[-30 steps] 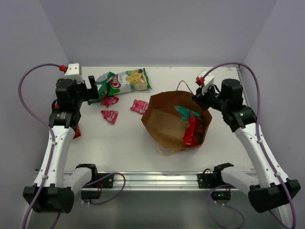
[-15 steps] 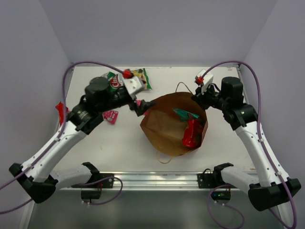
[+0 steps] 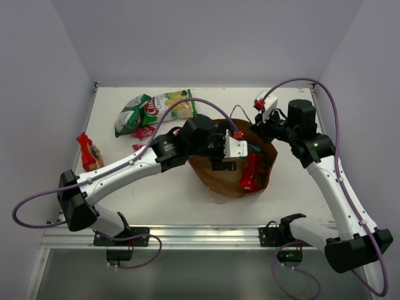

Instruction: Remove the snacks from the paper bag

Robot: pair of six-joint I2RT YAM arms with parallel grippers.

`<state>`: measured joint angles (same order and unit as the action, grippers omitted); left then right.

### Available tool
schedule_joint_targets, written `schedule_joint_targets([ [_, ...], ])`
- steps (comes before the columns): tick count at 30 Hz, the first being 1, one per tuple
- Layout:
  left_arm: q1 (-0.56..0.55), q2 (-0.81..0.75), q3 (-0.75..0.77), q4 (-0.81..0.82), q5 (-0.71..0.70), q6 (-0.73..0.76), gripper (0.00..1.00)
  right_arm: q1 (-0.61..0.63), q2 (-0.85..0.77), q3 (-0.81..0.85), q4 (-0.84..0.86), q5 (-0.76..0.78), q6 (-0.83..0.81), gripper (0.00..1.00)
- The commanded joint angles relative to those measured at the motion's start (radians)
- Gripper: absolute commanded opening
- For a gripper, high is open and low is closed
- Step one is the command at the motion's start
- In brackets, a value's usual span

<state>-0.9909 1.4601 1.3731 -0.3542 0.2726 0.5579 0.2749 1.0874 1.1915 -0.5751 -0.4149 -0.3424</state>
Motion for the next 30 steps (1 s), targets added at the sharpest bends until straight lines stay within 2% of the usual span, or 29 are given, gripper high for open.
schedule_joint_targets([
  [1, -0.009, 0.063, 0.075, 0.017, -0.044, 0.137, 1.0, 0.006, -0.015, 0.042, 0.058, -0.042, -0.017, 0.0],
  [7, -0.011, 0.199, 0.138, 0.017, -0.067, 0.207, 0.97, 0.01, -0.017, 0.051, 0.055, -0.053, -0.018, 0.0],
  [13, -0.002, 0.301, 0.208, 0.029, -0.096, 0.284, 0.88, 0.023, -0.006, 0.054, 0.047, -0.067, -0.017, 0.0],
  [16, 0.023, 0.353, 0.254, 0.015, -0.06, 0.293, 0.79, 0.026, -0.011, 0.048, 0.054, -0.067, -0.018, 0.0],
  [17, 0.037, 0.364, 0.264, 0.005, -0.047, 0.293, 0.72, 0.027, -0.014, 0.045, 0.055, -0.062, -0.018, 0.0],
  [19, 0.041, 0.385, 0.274, -0.008, -0.021, 0.293, 0.66, 0.027, -0.018, 0.034, 0.061, -0.053, -0.021, 0.0],
  [22, 0.041, 0.382, 0.268, -0.029, 0.028, 0.283, 0.46, 0.027, -0.023, 0.028, 0.064, -0.03, -0.023, 0.0],
  [23, 0.041, 0.373, 0.253, -0.028, 0.036, 0.28, 0.26, 0.027, -0.023, 0.023, 0.067, -0.021, -0.023, 0.0],
  [26, 0.041, 0.319, 0.216, -0.014, 0.056, 0.27, 0.0, 0.027, -0.026, 0.013, 0.075, -0.009, -0.023, 0.0],
  [30, 0.041, 0.224, 0.228, -0.012, 0.056, 0.228, 0.0, 0.026, -0.035, -0.018, 0.107, 0.03, -0.027, 0.0],
])
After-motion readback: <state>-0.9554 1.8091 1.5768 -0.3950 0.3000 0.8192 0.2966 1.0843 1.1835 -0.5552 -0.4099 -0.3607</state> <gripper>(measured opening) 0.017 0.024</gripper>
